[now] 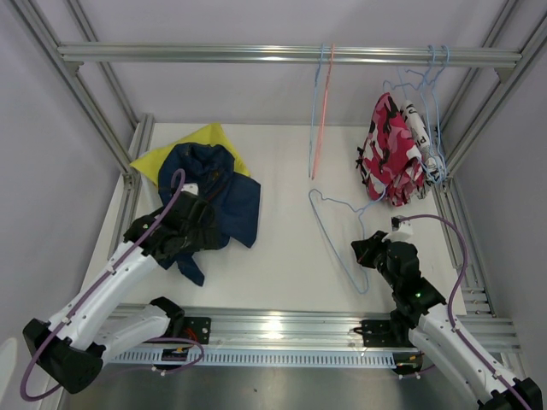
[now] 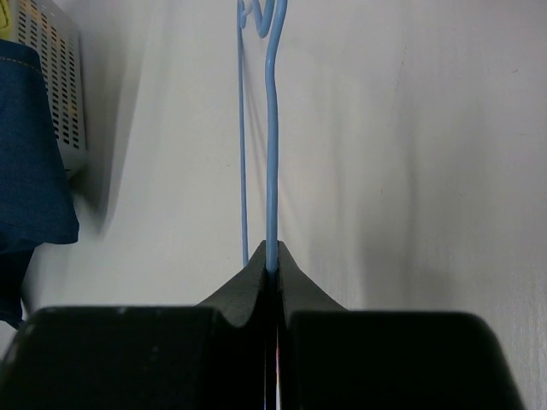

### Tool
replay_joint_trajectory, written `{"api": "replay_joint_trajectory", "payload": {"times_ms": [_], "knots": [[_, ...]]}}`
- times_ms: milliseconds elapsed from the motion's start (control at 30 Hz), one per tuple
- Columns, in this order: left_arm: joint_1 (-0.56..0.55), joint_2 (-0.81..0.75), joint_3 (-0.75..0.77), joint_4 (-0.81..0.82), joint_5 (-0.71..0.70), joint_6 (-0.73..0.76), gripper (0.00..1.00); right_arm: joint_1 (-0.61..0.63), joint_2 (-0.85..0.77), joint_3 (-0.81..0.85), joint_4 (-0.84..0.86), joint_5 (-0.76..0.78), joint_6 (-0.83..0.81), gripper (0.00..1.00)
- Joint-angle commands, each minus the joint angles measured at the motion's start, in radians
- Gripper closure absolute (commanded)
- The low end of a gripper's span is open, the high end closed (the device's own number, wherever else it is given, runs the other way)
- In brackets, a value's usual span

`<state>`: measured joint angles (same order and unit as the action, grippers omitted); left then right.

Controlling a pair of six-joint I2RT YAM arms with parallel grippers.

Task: Remove the trousers from the hanger
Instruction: Place the trousers in the bin.

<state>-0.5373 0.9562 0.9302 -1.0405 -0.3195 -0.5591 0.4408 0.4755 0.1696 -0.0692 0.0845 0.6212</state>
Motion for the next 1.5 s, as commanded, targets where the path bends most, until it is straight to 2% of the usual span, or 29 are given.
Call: {"api": "replay_joint_trajectory", "payload": {"times_ms": [0, 233, 400, 733, 767, 833, 867, 967, 1000, 1067, 1200, 1267, 1467], "knots": [[-0.013, -0.034, 0.094, -0.023, -0.049, 0.005, 0.14, -0.005, 0.005, -0.002, 0.049, -0.017, 0.008, 1.00], [-0.013, -0.030, 0.170, -0.081, -0.119, 0.019, 0.14, -0.007, 0.005, -0.002, 0.046, -0.017, 0.008, 1.00], [-0.013, -0.010, 0.128, -0.093, -0.154, 0.018, 0.16, -0.005, 0.000, -0.001, 0.040, -0.020, 0.008, 1.00], [-0.013, 0.059, 0.084, -0.090, -0.115, -0.001, 0.22, -0.008, 0.002, -0.002, 0.045, -0.028, 0.008, 1.00], [-0.013, 0.068, 0.085, -0.084, -0.112, 0.001, 0.24, -0.008, 0.002, -0.001, 0.045, -0.029, 0.009, 1.00], [-0.013, 0.093, 0.073, -0.073, -0.095, 0.002, 0.37, -0.008, 0.002, -0.002, 0.045, -0.031, 0.009, 1.00], [-0.013, 0.102, 0.071, -0.063, -0.089, 0.007, 0.49, -0.010, 0.002, -0.001, 0.045, -0.031, 0.011, 1.00], [-0.013, 0.130, 0.055, -0.047, -0.061, 0.005, 0.66, -0.011, 0.000, -0.001, 0.039, -0.034, 0.009, 1.00], [-0.013, 0.133, 0.050, -0.035, -0.050, 0.007, 0.76, -0.013, 0.000, 0.001, 0.037, -0.034, 0.009, 1.00], [-0.013, 0.139, 0.047, -0.033, -0.038, 0.007, 0.86, -0.014, 0.000, 0.001, 0.032, -0.035, 0.008, 1.00], [-0.013, 0.122, 0.050, -0.044, -0.021, 0.007, 0.92, -0.016, -0.003, 0.001, 0.031, -0.037, 0.008, 1.00], [-0.013, 0.108, 0.056, -0.050, -0.013, 0.007, 0.99, -0.017, -0.002, -0.001, 0.035, -0.038, 0.008, 1.00], [-0.013, 0.064, 0.078, -0.063, -0.032, 0.001, 0.99, -0.019, -0.002, -0.004, 0.032, -0.038, 0.011, 1.00]]}}
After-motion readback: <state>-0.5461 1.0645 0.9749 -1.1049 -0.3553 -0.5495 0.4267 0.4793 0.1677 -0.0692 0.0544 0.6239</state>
